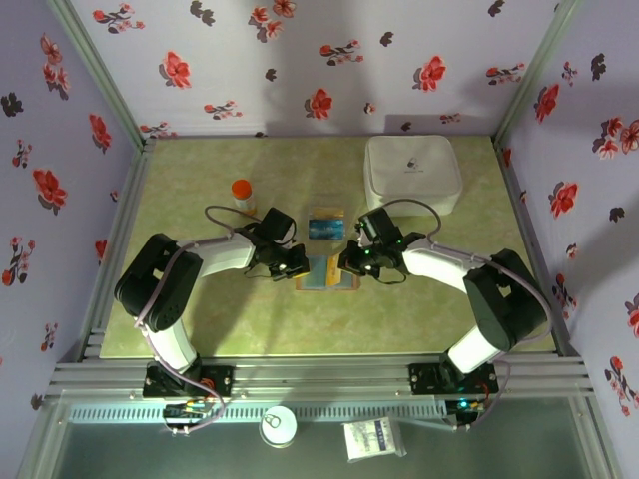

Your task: Take the credit cards out of the card holder

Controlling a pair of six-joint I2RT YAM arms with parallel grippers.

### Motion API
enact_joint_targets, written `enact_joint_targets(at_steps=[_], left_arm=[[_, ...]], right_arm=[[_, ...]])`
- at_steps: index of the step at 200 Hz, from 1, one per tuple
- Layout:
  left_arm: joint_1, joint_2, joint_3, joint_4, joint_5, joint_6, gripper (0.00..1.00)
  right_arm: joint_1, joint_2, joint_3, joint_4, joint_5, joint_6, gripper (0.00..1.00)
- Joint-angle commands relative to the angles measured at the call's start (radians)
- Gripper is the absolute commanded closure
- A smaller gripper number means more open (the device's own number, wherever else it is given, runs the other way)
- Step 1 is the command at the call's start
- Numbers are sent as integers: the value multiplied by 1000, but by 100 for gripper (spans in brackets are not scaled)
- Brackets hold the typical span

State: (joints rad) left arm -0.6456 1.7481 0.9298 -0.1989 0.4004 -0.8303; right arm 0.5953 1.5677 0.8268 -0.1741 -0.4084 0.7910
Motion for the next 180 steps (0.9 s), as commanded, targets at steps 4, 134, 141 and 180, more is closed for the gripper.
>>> enact_joint_targets(at_steps=[4, 134, 141, 180], left_arm=[[-6, -24, -4, -50, -25, 22, 100], [-7, -40, -22, -23, -18, 20, 100], [-6, -38, -22, -21, -20, 21, 100], [-6, -35, -31, -10, -16, 22, 100]], right_arm=[[-5, -20, 30, -72, 31, -28, 92], [32, 57, 139, -175, 58, -96, 93], [35, 62, 147, -182, 61, -99, 93], [50, 95, 178, -219, 79, -118, 93]])
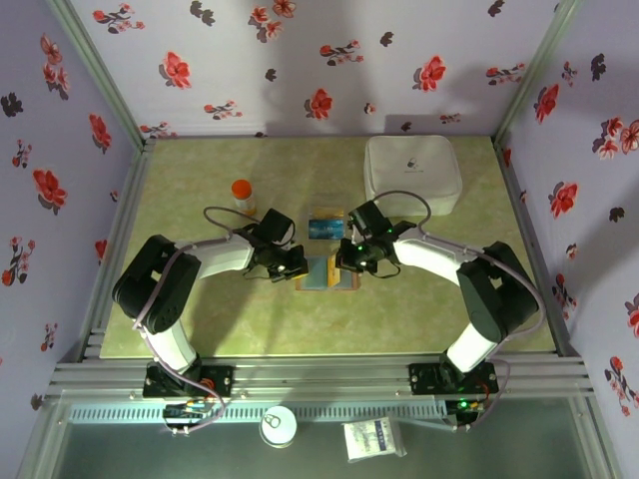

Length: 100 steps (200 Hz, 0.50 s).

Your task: Take the credit cards out of the card holder

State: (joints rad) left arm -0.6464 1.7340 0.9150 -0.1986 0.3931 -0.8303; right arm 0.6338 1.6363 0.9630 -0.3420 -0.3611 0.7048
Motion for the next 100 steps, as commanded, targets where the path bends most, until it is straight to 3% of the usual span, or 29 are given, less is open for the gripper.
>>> enact_joint_targets(at_steps=[1, 43, 100], left_arm=[[-6, -21, -16, -10, -9, 22, 100], [-5, -21, -23, 3, -2, 22, 100], [-4, -19, -28, 17, 4, 21, 100]], right_arm=[[12, 28, 43, -52, 32, -32, 93], [27, 36, 73, -86, 66, -36, 92], [48, 23, 99, -144, 79, -23, 84]])
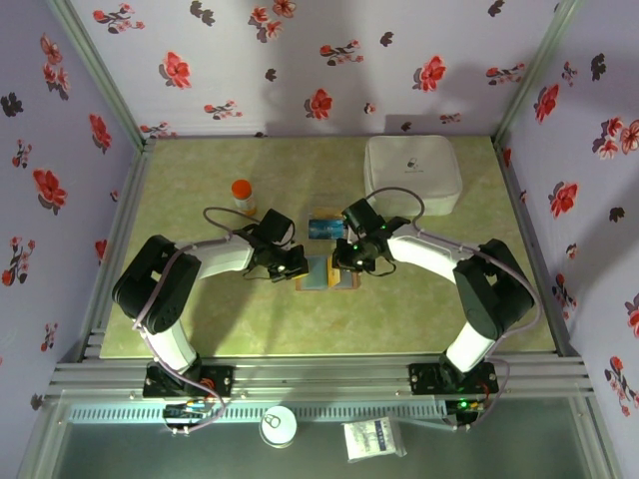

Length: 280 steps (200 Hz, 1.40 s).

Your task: Take the credit cards out of the card holder

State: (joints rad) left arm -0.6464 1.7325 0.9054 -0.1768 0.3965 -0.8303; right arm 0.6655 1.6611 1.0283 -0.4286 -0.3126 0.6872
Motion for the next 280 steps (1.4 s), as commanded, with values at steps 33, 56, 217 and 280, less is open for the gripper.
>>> enact_joint_targets(at_steps=[33, 56, 217, 280], left_arm=[[-4, -15, -19, 0, 8, 23, 100], [-4, -16, -21, 0, 8, 26, 100], [8, -72, -13, -24, -9, 30, 94], [33, -150, -80, -46, -45, 26, 93]], right_arm=[[27, -5, 31, -68, 40, 2, 84], [32, -5, 29, -68, 50, 9, 87], [9, -101, 185, -309, 145, -426, 95], [-16, -9, 353, -519, 210, -1081, 97]])
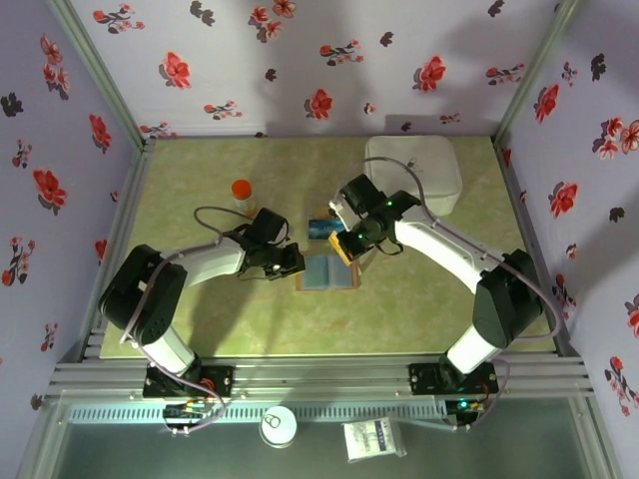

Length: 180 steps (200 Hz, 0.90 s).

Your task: Take the credit cards out of the card holder

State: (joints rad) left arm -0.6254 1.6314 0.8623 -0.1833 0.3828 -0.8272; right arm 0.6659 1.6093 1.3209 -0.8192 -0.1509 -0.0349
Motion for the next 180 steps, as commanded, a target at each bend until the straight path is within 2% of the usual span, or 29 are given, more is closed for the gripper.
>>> enact_joint_targets(at_steps=[1, 19, 42, 74, 135, 180], left_arm=[[13, -50, -38, -39, -31, 22, 93], [19, -85, -67, -39, -49, 19, 93], [32, -123, -105, -39, -61, 3, 92], [48, -177, -163, -30, -75, -22, 90], [65, -238, -216, -38, -91, -55, 83], [70, -234, -214, -51, -100, -56, 82]], right_arm=[[-18, 44, 61, -131, 48, -369, 98], [-19, 68, 97, -158, 79, -534, 100], [-19, 97, 147, -152, 153, -658, 100], [-51, 174, 251, -184, 109, -807, 100], [-107, 398, 565, -271, 39, -929, 100], [-115, 574, 820, -375, 5, -982, 100]])
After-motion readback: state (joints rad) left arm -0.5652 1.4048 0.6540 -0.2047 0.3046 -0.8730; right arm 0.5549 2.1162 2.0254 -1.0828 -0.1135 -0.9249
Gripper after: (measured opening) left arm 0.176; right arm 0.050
